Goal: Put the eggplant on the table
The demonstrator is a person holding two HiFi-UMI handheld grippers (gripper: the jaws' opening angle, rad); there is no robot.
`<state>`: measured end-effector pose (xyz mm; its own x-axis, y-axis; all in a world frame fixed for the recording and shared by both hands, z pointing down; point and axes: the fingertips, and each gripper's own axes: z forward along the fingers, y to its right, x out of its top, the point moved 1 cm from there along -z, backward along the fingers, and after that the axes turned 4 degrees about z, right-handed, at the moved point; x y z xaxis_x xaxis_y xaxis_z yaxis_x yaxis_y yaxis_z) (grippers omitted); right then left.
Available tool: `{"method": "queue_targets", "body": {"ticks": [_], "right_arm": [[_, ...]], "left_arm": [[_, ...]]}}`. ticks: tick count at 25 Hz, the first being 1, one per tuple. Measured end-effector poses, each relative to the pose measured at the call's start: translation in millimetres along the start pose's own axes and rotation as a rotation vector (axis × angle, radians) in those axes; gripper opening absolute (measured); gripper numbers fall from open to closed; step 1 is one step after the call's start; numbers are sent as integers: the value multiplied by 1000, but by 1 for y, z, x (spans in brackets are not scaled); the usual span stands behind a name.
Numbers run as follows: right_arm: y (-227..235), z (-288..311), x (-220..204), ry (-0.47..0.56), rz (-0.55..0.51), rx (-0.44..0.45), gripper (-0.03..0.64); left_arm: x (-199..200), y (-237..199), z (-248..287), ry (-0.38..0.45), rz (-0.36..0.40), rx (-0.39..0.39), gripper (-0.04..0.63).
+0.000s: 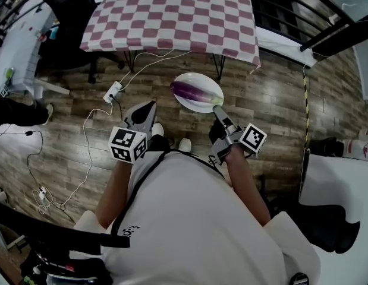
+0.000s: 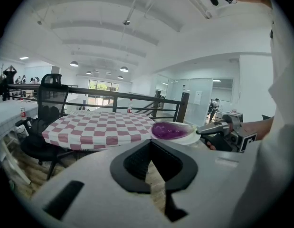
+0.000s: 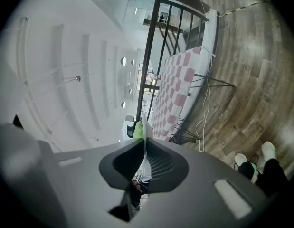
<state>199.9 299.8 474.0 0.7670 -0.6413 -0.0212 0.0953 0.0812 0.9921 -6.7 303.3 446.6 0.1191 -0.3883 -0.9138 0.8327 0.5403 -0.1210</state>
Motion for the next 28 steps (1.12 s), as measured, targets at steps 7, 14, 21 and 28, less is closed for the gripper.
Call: {"method": "queue_targets", "body": {"ticks": [7,14,21,28], "right_arm": [[1,-13,3,7,1,3,25],[-2,-12,6,19,6,9,25],[0,-7,11,29,5,0,25],[1,11,15,43,13,-6,25]], "left_arm": [[1,6,-5,-1,8,12,2],[2,8,0,-3,8,-1,2],[-2,3,8,-11,1,-12,2],[-1,-18,21,-15,-4,-23,2]]}}
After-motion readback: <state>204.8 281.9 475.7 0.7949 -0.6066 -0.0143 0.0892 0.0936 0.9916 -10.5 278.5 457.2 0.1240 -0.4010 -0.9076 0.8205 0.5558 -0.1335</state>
